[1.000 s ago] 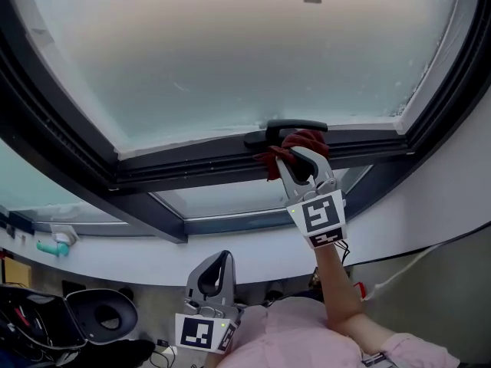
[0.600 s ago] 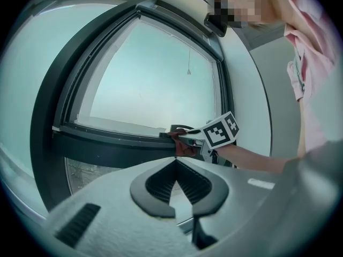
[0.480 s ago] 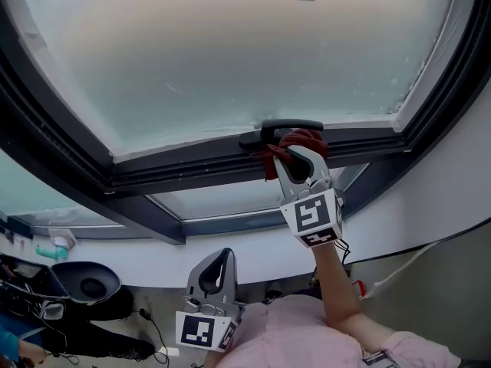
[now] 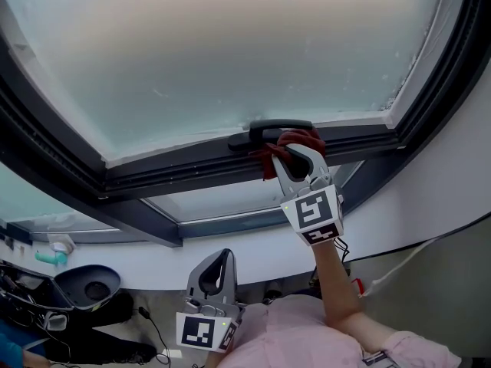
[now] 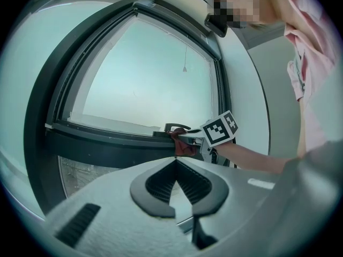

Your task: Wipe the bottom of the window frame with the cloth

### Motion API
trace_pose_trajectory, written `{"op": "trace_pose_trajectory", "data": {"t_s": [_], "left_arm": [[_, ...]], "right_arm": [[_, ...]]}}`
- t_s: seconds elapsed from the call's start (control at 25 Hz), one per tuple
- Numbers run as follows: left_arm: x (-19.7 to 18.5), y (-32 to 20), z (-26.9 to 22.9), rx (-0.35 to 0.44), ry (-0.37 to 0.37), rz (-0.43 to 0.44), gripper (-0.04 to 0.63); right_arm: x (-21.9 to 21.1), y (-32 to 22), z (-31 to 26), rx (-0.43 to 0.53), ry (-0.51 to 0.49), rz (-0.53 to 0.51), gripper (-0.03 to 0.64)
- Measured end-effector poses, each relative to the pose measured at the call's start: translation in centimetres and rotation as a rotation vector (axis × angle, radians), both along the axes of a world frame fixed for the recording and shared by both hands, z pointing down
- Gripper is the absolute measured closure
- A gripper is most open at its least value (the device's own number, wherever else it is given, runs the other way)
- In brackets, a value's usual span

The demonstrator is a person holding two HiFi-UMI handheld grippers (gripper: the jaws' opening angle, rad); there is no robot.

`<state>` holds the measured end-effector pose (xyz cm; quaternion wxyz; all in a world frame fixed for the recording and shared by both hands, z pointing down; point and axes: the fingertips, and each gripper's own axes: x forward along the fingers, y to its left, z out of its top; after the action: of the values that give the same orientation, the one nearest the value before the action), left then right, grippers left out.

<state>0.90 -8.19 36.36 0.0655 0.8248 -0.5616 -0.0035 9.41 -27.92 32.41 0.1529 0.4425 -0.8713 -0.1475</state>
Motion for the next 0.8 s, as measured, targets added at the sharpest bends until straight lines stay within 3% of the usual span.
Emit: {"op": "trace_pose_trajectory", "data": {"t_s": [0.8], "left_arm": [[0.3,0.3,0.1,0.0,0.0,-0.017,0.598]], "right_arm": [[3.4,-0.9,0.0,-0.013,-0.035,0.058,0.551]]}}
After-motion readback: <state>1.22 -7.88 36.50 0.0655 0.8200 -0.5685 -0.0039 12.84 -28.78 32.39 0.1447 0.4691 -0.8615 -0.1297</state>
